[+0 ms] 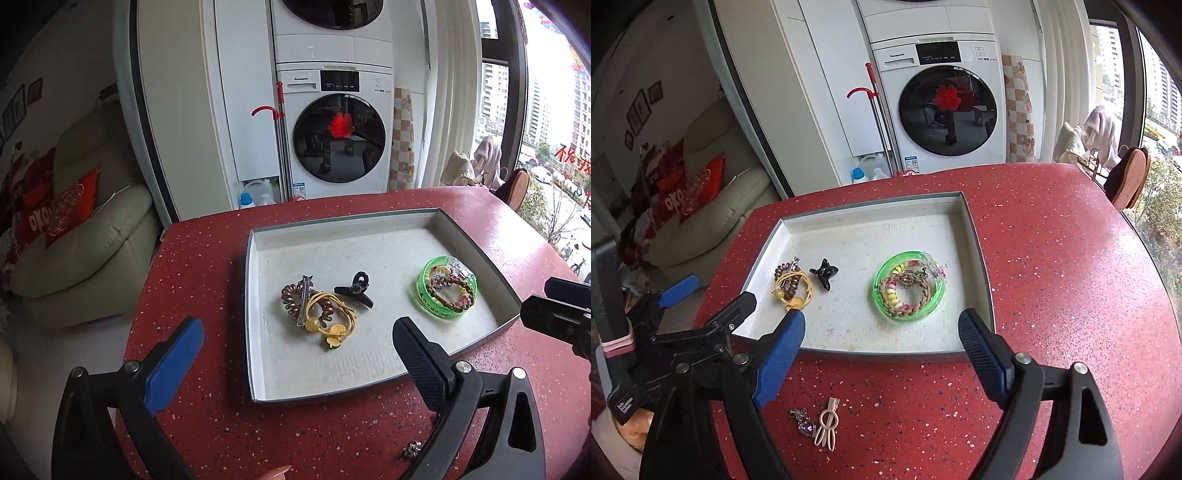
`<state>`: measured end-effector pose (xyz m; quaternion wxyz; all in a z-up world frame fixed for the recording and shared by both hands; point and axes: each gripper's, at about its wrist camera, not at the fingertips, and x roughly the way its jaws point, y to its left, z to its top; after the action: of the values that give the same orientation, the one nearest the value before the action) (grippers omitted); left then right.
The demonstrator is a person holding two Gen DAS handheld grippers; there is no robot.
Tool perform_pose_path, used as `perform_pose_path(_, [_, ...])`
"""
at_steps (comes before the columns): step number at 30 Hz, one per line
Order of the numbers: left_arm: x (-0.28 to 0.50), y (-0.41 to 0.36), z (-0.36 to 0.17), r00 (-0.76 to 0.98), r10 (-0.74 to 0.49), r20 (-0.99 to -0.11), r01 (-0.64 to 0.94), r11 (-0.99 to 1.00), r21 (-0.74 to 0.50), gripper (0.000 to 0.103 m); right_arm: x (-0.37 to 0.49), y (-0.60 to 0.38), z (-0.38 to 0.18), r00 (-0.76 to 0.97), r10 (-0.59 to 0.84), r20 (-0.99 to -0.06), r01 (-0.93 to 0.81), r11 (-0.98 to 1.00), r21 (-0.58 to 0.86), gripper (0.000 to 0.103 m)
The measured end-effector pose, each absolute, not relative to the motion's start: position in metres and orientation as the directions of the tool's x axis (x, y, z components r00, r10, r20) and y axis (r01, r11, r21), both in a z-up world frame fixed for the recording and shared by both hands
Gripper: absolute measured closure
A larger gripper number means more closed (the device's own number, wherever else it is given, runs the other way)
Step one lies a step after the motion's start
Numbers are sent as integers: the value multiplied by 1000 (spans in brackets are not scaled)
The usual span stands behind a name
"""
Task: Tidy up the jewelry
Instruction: 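Withdraw the left gripper toward the heart pendant while the right grasps the cream hair clip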
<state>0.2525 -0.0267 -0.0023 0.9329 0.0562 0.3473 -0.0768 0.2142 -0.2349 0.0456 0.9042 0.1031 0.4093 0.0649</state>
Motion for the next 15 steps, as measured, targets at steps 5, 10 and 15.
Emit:
perform_pose_path(5, [226,-19,-7,741,-94,-665,173,984,54,0,195,-225,32,614,231,-755,-44,965,260,16])
perform_pose_path(10, [201,-6,-24,715,-65,-696,134,990,45,0,186,-213,10,563,230,-794,-33,966,256,16])
perform_pose_path(15, [188,11,-41,687,-37,-725,73,997,18,0,187,-199,-8,519,218,-827,-28,971,238,18])
